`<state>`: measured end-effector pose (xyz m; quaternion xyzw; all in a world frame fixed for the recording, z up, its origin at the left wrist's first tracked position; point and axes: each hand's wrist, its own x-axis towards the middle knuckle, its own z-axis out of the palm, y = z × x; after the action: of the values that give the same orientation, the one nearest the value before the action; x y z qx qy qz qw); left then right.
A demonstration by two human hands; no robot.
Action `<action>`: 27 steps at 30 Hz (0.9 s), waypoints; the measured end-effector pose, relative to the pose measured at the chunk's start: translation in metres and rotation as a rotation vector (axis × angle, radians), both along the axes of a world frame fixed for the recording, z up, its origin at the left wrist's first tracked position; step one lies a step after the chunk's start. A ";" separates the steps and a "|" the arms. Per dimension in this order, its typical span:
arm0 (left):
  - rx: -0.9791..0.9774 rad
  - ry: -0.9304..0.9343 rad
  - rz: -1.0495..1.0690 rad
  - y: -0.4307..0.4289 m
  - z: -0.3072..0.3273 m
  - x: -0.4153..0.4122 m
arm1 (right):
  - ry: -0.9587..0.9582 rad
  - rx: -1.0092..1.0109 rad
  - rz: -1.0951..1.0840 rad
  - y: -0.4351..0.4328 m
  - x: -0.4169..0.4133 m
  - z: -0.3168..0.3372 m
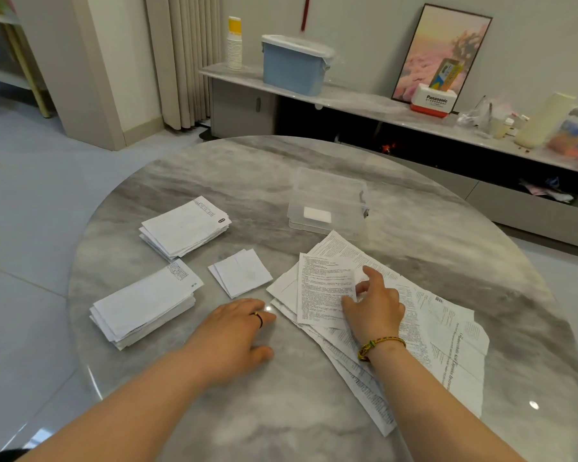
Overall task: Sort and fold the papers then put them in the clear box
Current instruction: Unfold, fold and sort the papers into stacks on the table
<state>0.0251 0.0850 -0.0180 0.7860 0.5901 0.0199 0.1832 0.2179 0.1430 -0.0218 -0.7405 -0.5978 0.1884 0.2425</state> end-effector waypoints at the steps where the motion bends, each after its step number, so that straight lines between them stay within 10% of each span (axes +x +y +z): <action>1: 0.007 -0.013 0.007 0.000 0.001 -0.001 | 0.023 0.029 -0.006 0.000 0.000 0.000; 8: 0.025 -0.163 0.089 0.003 0.004 -0.001 | 0.210 0.169 0.000 -0.002 -0.002 0.004; 18: -0.194 -1.051 0.488 0.008 0.029 0.010 | 0.973 -0.097 0.063 -0.030 0.005 0.055; 27: -0.328 -1.219 0.507 0.001 0.045 -0.003 | 0.859 -0.329 0.252 -0.042 -0.012 0.057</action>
<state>0.0220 0.0864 0.0268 0.4337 0.5426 0.4120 0.5896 0.2058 0.1015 0.0353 -0.5459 -0.4909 0.5974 0.3226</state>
